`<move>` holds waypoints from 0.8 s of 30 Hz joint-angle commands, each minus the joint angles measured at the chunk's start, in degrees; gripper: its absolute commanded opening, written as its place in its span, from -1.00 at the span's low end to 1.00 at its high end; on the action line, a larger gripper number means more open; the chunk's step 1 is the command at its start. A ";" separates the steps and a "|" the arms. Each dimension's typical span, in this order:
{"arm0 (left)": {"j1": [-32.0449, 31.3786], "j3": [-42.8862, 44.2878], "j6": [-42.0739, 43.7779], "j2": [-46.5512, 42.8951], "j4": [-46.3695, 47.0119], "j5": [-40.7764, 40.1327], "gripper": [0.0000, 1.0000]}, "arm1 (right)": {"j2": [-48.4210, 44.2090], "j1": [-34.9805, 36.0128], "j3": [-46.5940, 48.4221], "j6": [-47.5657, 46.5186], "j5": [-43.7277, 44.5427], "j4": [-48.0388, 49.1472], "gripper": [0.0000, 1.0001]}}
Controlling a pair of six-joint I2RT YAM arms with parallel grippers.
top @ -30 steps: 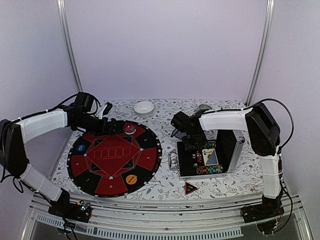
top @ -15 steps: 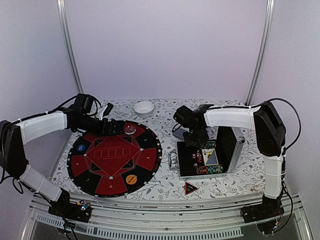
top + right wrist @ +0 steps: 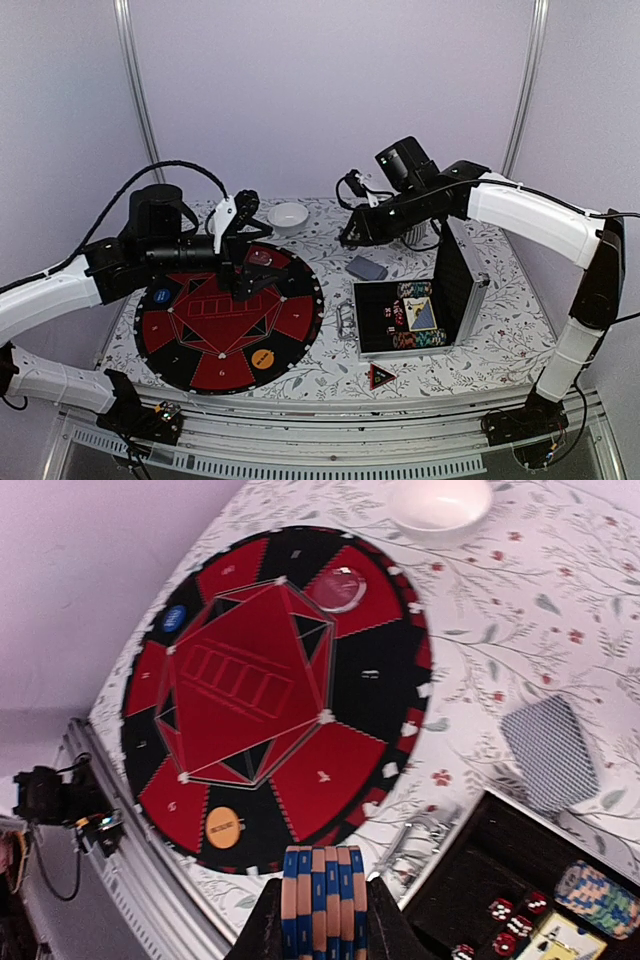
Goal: Distribute texas hold em gaming equipment
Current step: Pass from the right arm to the left
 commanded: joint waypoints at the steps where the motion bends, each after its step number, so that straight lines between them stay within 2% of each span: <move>1: -4.05 -1.40 16.58 1.21 7.89 -6.63 0.96 | -0.10 1.63 0.86 -1.43 -16.37 6.12 -0.96; 5: -7.00 0.30 23.22 5.99 7.19 -8.38 0.96 | 0.40 3.14 0.32 -1.41 -21.65 8.54 -0.96; 9: -8.48 2.23 25.19 9.50 6.64 -8.58 0.96 | 0.30 3.98 -0.99 -1.13 -23.90 10.85 -0.96; 14: -9.81 4.54 26.33 12.94 8.40 -15.77 0.96 | 1.24 4.72 -2.29 -0.67 -26.27 12.61 -0.96; 17: -9.87 4.83 26.68 14.18 9.36 -18.64 0.82 | 0.73 4.78 -3.35 -0.08 -26.72 14.62 -0.96; 22: -9.89 5.51 27.31 15.26 7.91 -17.80 0.40 | 0.68 4.87 -3.81 0.64 -26.98 15.26 -0.96; 24: -9.85 5.75 27.42 15.52 7.59 -17.87 0.33 | 0.78 4.82 -3.81 0.78 -26.84 15.27 -0.96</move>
